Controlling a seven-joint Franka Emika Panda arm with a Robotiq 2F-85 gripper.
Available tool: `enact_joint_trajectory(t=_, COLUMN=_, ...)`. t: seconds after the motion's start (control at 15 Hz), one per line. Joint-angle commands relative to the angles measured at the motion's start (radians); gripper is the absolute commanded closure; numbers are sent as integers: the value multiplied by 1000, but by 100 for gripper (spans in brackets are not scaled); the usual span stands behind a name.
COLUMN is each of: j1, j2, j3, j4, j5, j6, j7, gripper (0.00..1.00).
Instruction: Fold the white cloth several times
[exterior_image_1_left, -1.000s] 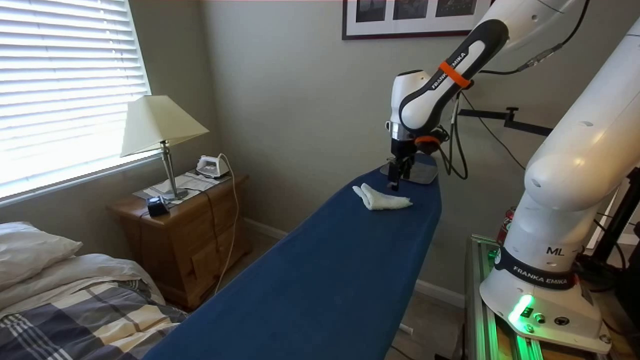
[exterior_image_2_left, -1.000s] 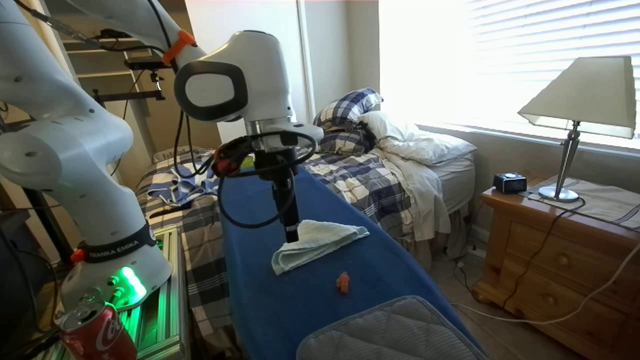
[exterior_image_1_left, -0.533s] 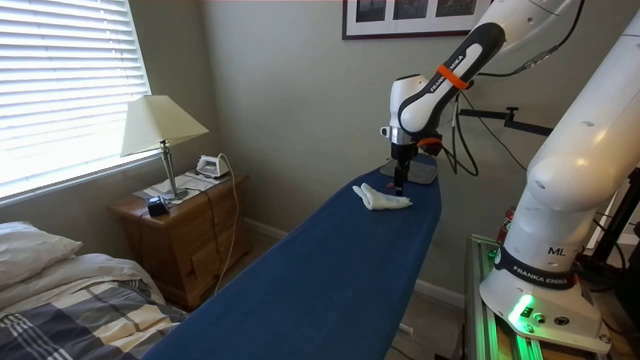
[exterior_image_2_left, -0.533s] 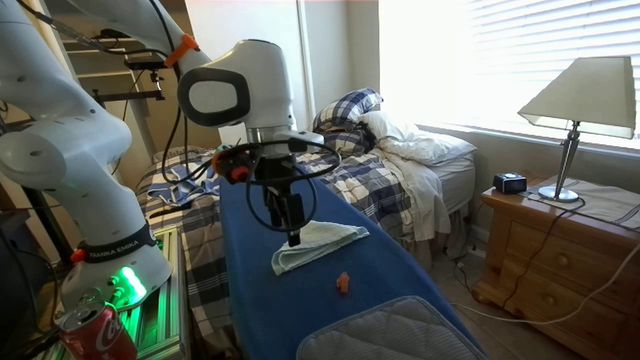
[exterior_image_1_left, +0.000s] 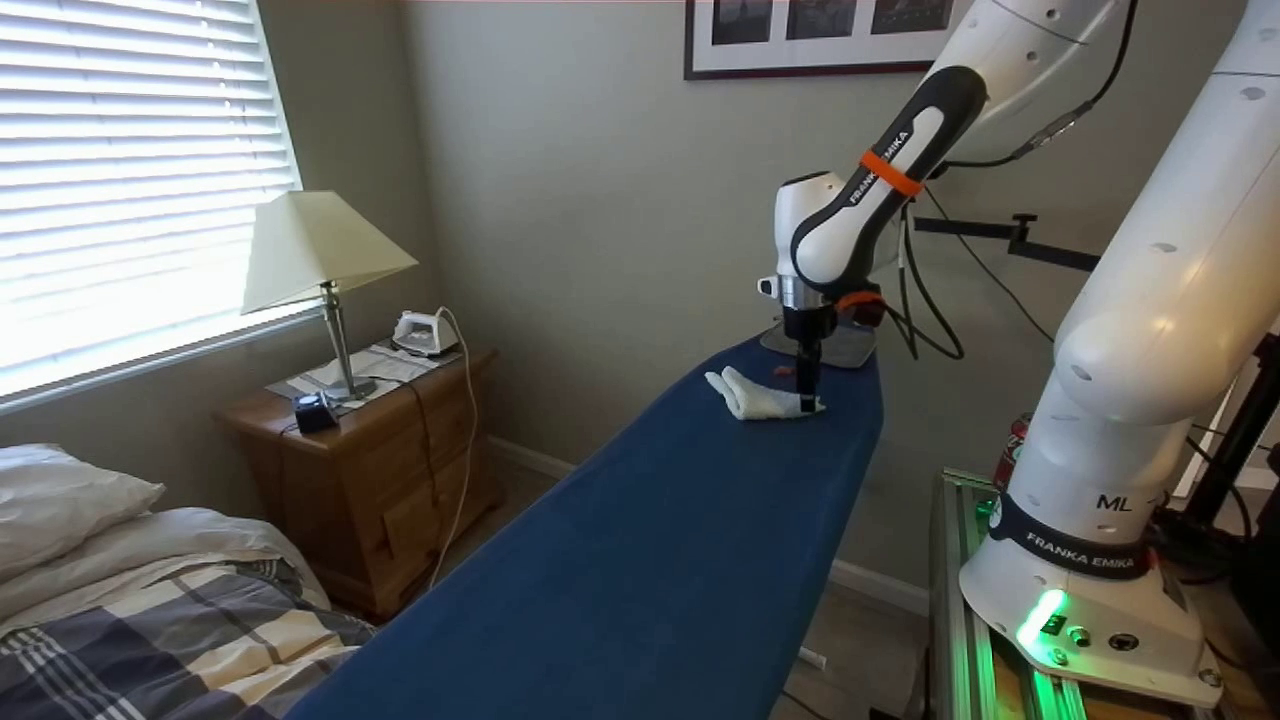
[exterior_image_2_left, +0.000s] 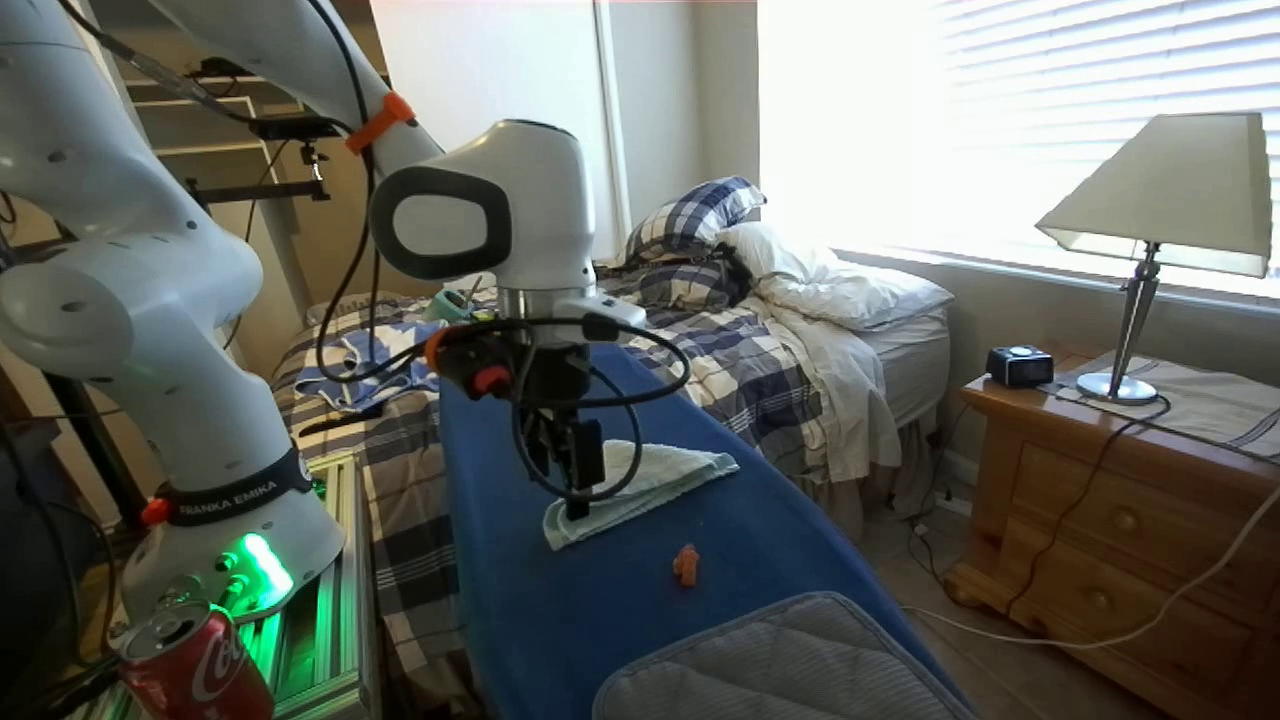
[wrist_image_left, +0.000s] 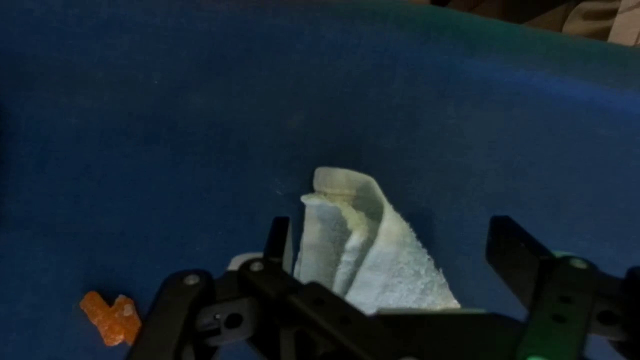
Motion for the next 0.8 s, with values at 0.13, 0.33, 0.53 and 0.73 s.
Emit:
enact_joint_trajectory(t=0.13, j1=6, j2=59, j3=-12, j4=0, j5=-11, j6=21, j7=-25, gripper=10)
enact_joint_trajectory(t=0.33, j1=4, j2=80, j3=-10, j4=0, j5=-23, j6=32, j7=-20, gripper=41)
enact_joint_trajectory(t=0.53, j1=3, j2=90, j3=-9, j4=2, j5=-37, j6=44, j7=-17, gripper=64)
enact_joint_trajectory(t=0.73, j1=3, j2=79, j3=-7, j4=4, j5=-56, j6=37, j7=-10, gripper=84)
